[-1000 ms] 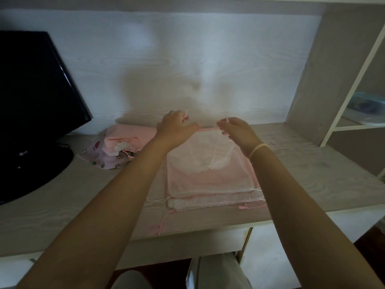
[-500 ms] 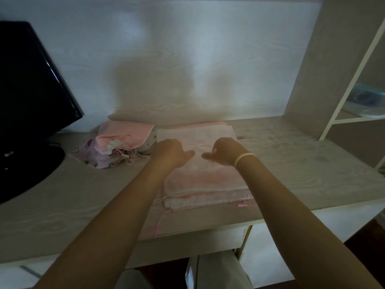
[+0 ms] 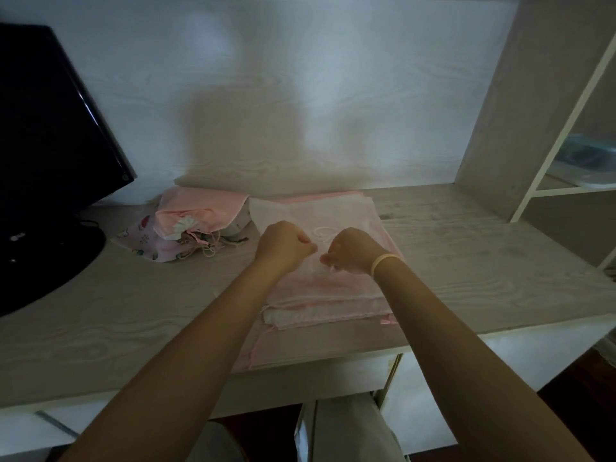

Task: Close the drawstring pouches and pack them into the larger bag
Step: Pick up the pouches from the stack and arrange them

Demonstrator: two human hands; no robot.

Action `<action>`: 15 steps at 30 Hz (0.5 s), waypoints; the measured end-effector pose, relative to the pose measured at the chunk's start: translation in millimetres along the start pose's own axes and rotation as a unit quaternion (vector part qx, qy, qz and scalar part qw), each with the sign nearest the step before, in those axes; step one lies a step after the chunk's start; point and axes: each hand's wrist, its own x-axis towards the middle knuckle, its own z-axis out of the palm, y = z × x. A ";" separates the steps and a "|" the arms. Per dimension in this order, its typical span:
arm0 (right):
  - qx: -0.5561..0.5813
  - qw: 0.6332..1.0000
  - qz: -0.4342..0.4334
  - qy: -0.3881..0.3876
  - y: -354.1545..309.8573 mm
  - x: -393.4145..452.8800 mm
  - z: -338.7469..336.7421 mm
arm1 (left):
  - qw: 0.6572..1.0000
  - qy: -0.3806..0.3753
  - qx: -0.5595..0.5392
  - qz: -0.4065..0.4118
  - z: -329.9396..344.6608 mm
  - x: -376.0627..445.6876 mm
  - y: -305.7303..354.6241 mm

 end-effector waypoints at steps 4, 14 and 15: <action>0.146 0.989 0.004 0.010 1.9 -1.9 1.3 | 0.982 -0.017 -0.188 0.018 3.3 -5.2 5.8; 0.626 0.769 0.042 0.122 4.5 -9.1 0.7 | 0.776 -0.042 -0.617 -0.125 11.0 1.6 3.6; 0.685 0.721 0.033 0.097 3.3 -9.4 0.0 | 0.776 -0.042 -0.618 -0.123 12.9 1.9 4.3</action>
